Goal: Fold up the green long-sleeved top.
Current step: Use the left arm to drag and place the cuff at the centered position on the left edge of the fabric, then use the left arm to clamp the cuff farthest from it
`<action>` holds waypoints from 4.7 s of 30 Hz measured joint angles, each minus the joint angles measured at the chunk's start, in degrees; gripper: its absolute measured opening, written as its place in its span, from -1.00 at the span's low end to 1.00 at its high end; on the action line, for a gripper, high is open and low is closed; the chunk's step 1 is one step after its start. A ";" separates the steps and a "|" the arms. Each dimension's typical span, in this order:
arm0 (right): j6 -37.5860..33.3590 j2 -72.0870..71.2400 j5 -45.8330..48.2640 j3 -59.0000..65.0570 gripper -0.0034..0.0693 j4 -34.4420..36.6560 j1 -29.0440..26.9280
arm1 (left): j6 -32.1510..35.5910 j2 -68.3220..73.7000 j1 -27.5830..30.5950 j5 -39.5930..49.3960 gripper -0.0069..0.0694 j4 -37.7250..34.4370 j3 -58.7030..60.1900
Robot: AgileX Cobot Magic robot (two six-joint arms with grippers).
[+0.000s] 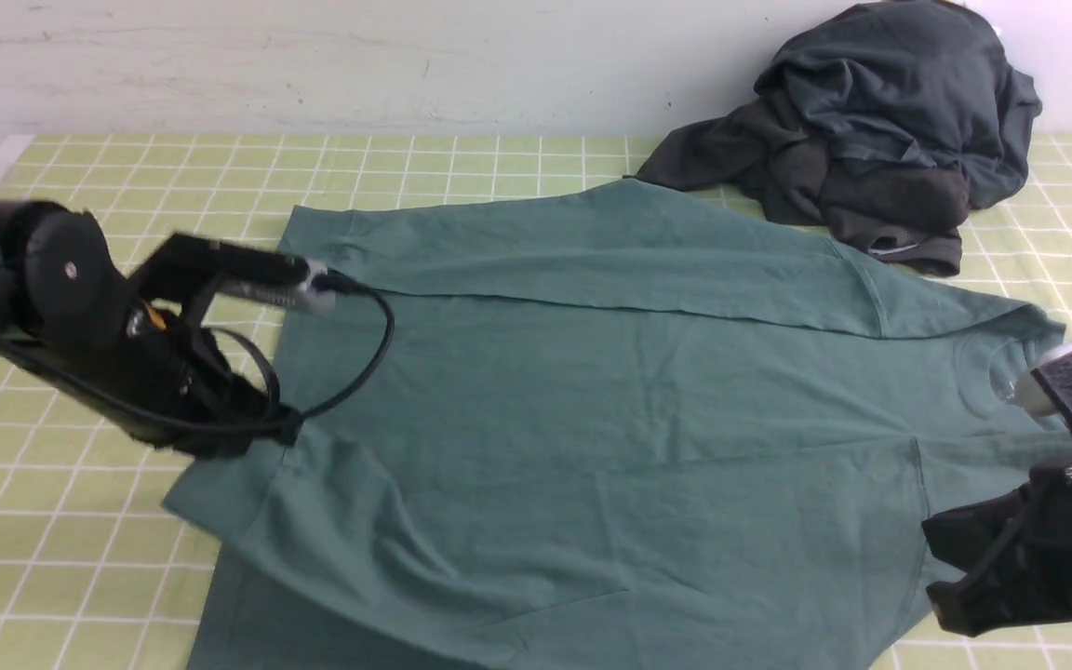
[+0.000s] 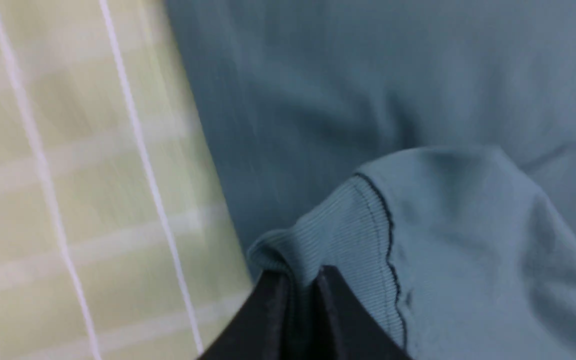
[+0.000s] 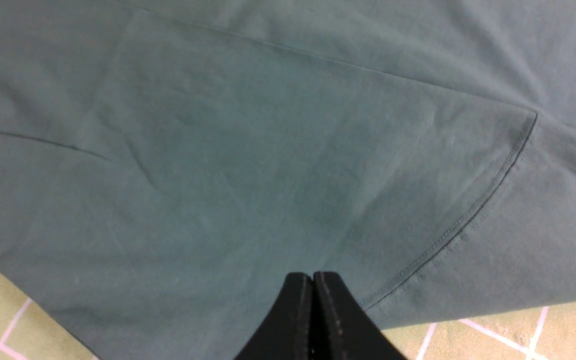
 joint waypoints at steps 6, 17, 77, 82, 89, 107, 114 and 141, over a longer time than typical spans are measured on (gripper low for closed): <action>-2.33 0.00 -0.07 0.00 -0.94 0.00 0.00 | 0.52 -3.12 -0.91 -4.32 -0.74 -0.05 -8.12; -3.02 0.00 -0.26 0.00 -0.94 0.00 0.00 | 0.52 16.40 3.08 -6.55 -0.71 -0.05 -16.59; 17.40 40.35 3.88 -30.45 -0.92 -13.52 -16.21 | 0.49 34.63 4.01 25.60 0.03 0.59 -44.09; 18.29 40.29 4.52 -30.45 -0.92 -13.96 -17.26 | -0.13 34.63 4.06 19.62 0.03 0.59 -44.09; 17.78 40.11 8.40 -30.45 -0.65 -13.96 -17.26 | -6.63 34.65 5.15 6.49 0.06 -0.44 -44.09; -0.57 33.59 16.80 -30.45 -0.49 -1.46 4.67 | -10.07 52.52 8.88 7.94 0.37 -5.18 -64.41; -1.11 33.04 19.92 -30.45 -0.58 -1.33 6.30 | -11.15 55.37 9.46 10.27 -0.31 -4.96 -69.99; -1.53 22.62 22.73 -26.61 -0.58 -3.05 6.30 | -4.71 58.65 9.71 15.33 0.10 -0.46 -76.12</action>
